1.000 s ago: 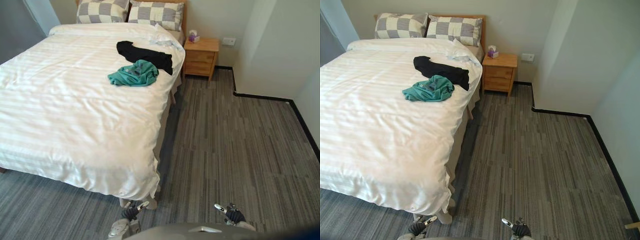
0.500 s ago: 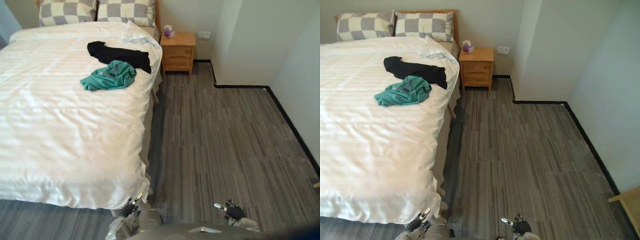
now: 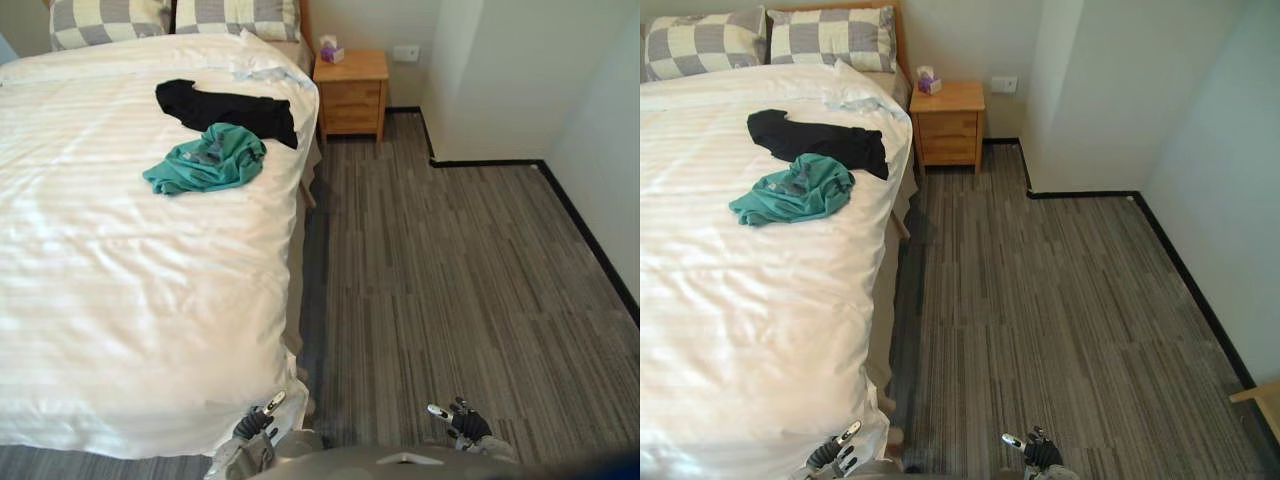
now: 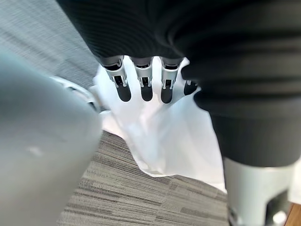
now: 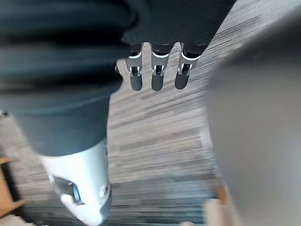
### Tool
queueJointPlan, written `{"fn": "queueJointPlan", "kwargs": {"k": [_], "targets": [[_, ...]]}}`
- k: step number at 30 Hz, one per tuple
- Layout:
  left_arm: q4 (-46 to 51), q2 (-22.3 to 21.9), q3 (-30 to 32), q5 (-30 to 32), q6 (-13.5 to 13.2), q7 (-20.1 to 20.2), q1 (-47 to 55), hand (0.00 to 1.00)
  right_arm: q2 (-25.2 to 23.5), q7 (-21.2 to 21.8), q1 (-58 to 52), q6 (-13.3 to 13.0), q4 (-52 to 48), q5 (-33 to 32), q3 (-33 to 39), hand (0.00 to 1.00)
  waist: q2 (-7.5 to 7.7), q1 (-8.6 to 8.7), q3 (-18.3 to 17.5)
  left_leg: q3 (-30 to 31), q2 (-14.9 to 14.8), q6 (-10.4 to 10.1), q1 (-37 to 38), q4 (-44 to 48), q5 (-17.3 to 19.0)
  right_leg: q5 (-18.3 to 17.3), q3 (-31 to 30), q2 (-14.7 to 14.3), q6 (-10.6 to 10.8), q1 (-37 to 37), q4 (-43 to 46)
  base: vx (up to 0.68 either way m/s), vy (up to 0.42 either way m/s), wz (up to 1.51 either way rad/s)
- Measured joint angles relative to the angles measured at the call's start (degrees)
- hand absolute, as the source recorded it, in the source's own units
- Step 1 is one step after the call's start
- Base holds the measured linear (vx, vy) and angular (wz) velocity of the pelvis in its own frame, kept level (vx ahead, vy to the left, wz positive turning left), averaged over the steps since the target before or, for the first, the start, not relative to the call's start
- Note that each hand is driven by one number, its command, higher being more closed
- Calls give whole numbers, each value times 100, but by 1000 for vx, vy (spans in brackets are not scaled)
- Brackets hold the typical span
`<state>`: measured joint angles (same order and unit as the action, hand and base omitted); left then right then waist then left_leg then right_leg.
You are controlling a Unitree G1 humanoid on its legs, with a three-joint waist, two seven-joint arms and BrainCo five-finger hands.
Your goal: Tidy the bed and pick cloth on bed and put in laundry
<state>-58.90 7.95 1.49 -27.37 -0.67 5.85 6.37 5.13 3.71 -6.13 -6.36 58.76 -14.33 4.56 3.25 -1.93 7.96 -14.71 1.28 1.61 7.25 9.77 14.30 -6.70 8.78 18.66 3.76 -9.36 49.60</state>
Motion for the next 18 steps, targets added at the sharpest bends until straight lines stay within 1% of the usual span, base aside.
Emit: {"fn": "queueJointPlan", "kwargs": {"k": [1, 2, 3, 4, 5, 6, 7, 8, 9, 10, 11, 12, 13, 14, 15, 16, 17, 18], "targets": [[-95, 64, -117, -12, 20, -14, -64, 0, 31, -76, -3, -14, -87, -1, -75, 0, -49, 136, 13, 145, 16, 71, 275, -165, 27, 151, -43, 35, -77, -200, 570, 174, 55, 52], [-114, 92, -157, -15, 45, -38, -69, 0, 17, -119, 14, -13, -118, -3, -94, 0, -35, 173, 19, 211, -10, 107, 374, -200, 58, -46, -19, -25, -71, -271, 679, 231, 29, 48], [-125, 118, -250, -21, 50, -112, -69, 0, -21, -179, 33, -39, -225, -9, -215, 0, -48, 237, 32, 304, -114, 118, 460, -265, 83, -390, 75, -229, -65, -487, 595, 152, -14, 42], [-162, 133, -316, -22, 48, -135, -81, 0, -34, -200, 63, -61, -293, -14, -254, 0, -74, 297, 39, 416, -200, 118, 479, -329, 88, -557, 223, -395, -87, -698, 314, 349, -75, 71], [-206, 129, -366, -24, 36, -151, -108, 0, -17, -211, 173, -95, -294, -107, -251, 0, -191, 417, 124, 610, -382, 106, 567, -450, 94, -554, 570, -631, -67, -861, -642, 305, -97, 71], [-206, 124, -366, -23, 34, -166, -109, 0, -14, -212, 196, -94, -294, -156, -238, 0, -206, 440, 162, 660, -449, 88, 605, -518, 104, -455, 705, -707, -63, -883, -1229, 417, -158, 77], [-206, 123, -343, -17, 23, -181, -108, 0, -31, -210, 191, -97, -279, -227, -177, 0, -203, 441, 169, 738, -513, 43, 645, -620, 129, -112, 881, -808, -49, -926, -2244, 407, -195, 61], [-205, 131, -243, -18, 19, -202, -101, 0, -78, -208, 181, -95, -217, -231, -109, 0, -140, 413, 180, 777, -544, -57, 751, -729, 184, 530, 972, -898, 88, -905, -3754, 439, -228, 54], [-206, 131, -148, -19, 21, -201, -89, 0, -104, -200, 183, -105, -181, -231, -60, 0, -95, 402, 203, 799, -523, -133, 837, -788, 229, 724, 950, -889, 171, -920, -4278, 484, -287, 54], [-218, 136, 39, -20, 29, -201, -58, 0, -201, -173, 178, -179, -163, -250, 117, 0, 16, 412, 281, 901, -437, -276, 1092, -866, 388, 712, 838, -799, 238, -959, -4576, 516, -298, 43], [-418, 28, 134, 130, 26, -224, -55, 0, -201, -152, 231, -296, -174, -244, 225, 0, -93, 421, 354, 1019, -538, -235, 1411, -934, 614, 1285, 718, -882, 110, -1039, -4012, 534, -290, 34], [-569, -55, 133, 314, 25, -234, -17, 0, -132, -146, 238, -373, -219, -231, 239, 0, -293, 430, 313, 1031, -681, -167, 1491, -932, 676, 1237, 760, -952, 67, -1119, -3679, 577, -270, 9], [-688, -116, 136, 588, 21, -283, 85, 0, -64, -146, 265, -460, -238, -232, 276, 0, -476, 392, 314, 1008, -854, -189, 1586, -767, 658, 1069, 791, -1072, -185, -1247, -3152, 471, -229, -4], [-743, -115, 168, 742, 17, -361, 141, 0, -69, -144, 293, -477, -196, -227, 333, 0, -510, 379, 312, 973, -926, -239, 1581, -570, 587, 943, 802, -1111, -371, -1290, -2876, 562, -328, -14], [-839, -111, 210, 911, 31, -449, 255, 0, -121, -140, 324, -483, -94, -228, 437, 0, -513, 379, 292, 935, -1006, -243, 1522, -92, 409, 762, 818, -1187, -572, -1225, -2624, 540, -386, -14], [-841, -136, 312, 930, 37, -516, 387, 0, -158, -138, 325, -483, -39, -210, 511, 0, -528, 410, 264, 974, -1154, -296, 1279, 675, 241, 559, 862, -1299, -639, -1053, -2591, 526, -382, -9], [-854, -131, 340, 934, 40, -533, 424, 0, -171, -137, 325, -476, -35, -161, 532, 0, -534, 413, 267, 1038, -1240, -398, 1055, 1227, 128, 493, 885, -1355, -687, -946, -2613, 485, -327, -4], [-870, -163, 490, 936, 35, -542, 530, 0, -143, -134, 334, -463, -19, -4, 536, 0, -629, 398, 305, 1239, -1466, -685, 534, 2457, -361, 388, 942, -1561, -725, -646, -2797, 535, -243, -24]]}}
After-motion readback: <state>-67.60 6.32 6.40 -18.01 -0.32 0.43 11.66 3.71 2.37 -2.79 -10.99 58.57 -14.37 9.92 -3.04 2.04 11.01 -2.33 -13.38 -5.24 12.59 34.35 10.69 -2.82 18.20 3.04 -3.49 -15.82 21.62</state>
